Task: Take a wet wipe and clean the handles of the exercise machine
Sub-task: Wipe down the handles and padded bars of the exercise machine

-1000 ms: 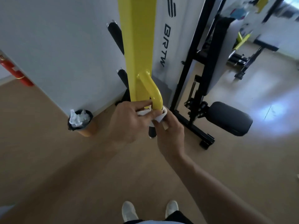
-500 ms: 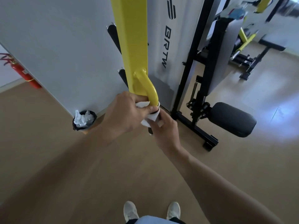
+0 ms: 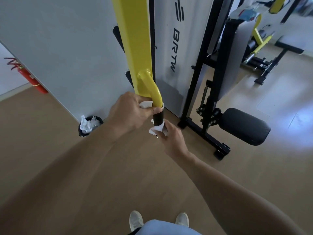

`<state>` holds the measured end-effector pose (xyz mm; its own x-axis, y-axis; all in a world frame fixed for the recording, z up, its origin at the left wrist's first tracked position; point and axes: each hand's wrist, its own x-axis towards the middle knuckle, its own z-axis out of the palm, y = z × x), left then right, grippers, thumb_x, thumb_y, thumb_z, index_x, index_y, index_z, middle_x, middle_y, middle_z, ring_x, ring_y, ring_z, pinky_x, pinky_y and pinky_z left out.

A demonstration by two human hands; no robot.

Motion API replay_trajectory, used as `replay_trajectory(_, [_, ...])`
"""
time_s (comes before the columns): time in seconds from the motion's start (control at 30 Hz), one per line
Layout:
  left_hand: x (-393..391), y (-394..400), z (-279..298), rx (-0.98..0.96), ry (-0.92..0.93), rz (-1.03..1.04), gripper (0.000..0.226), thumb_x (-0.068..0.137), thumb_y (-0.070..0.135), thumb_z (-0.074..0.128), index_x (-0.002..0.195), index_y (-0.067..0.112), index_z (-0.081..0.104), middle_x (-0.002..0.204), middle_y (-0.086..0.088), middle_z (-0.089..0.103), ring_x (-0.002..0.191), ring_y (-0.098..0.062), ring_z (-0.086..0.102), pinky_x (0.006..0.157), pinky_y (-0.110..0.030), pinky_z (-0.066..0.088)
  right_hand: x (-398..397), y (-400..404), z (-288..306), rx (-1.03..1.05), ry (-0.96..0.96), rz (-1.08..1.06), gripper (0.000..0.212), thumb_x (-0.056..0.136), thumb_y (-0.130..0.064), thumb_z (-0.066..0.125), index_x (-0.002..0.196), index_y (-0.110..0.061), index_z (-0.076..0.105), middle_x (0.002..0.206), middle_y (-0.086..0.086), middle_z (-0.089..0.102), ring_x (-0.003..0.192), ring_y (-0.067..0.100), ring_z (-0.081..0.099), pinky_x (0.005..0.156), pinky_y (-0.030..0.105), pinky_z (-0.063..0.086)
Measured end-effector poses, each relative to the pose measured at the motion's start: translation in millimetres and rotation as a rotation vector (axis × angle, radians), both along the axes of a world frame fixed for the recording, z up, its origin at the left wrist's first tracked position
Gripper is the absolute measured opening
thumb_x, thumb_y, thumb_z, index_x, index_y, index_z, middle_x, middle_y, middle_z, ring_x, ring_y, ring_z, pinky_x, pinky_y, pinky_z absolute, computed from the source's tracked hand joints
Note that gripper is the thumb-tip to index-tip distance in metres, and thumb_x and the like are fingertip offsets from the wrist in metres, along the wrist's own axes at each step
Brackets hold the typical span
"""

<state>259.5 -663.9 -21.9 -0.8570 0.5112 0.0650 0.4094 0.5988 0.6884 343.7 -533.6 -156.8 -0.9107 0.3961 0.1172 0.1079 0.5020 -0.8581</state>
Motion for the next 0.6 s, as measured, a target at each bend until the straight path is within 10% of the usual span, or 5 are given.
replay_trajectory(0.2, [3.2,1.5,-1.4,-0.005,0.020,0.000,0.024,0.077,0.060,0.074,0.095,0.045,0.078,0.060,0.015,0.068,0.063,-0.008,0.066,0.065,-0.035,0.056,-11.7,-4.1,30.5,-0.051,0.366,-0.009,0.036,0.100,-0.029,0.055,0.131,-0.011,0.059,0.109,-0.002,0.069,0.094,0.014,0.067,0.076,0.026,0.054])
replay_trajectory(0.4, [2.9,0.9,-3.9,0.001,0.014,0.034,0.028,0.076,0.062,0.074,0.094,0.042,0.079,0.038,0.015,0.046,0.039,-0.005,0.045,0.052,-0.026,0.034,-2.4,2.3,-16.7,0.084,-0.065,0.164,0.017,0.102,-0.029,0.055,0.114,-0.020,0.047,0.094,-0.002,0.058,0.074,0.009,0.055,0.065,0.024,0.043])
replay_trajectory(0.6, [2.4,-2.3,-7.6,0.011,0.010,0.037,0.027,0.077,0.060,0.073,0.097,0.042,0.077,0.046,0.001,0.059,0.039,-0.011,0.048,0.049,-0.034,0.044,-22.2,-7.4,27.4,0.021,0.290,0.114,0.028,0.103,-0.034,0.046,0.121,-0.013,0.047,0.099,-0.001,0.060,0.082,0.017,0.061,0.069,0.032,0.050])
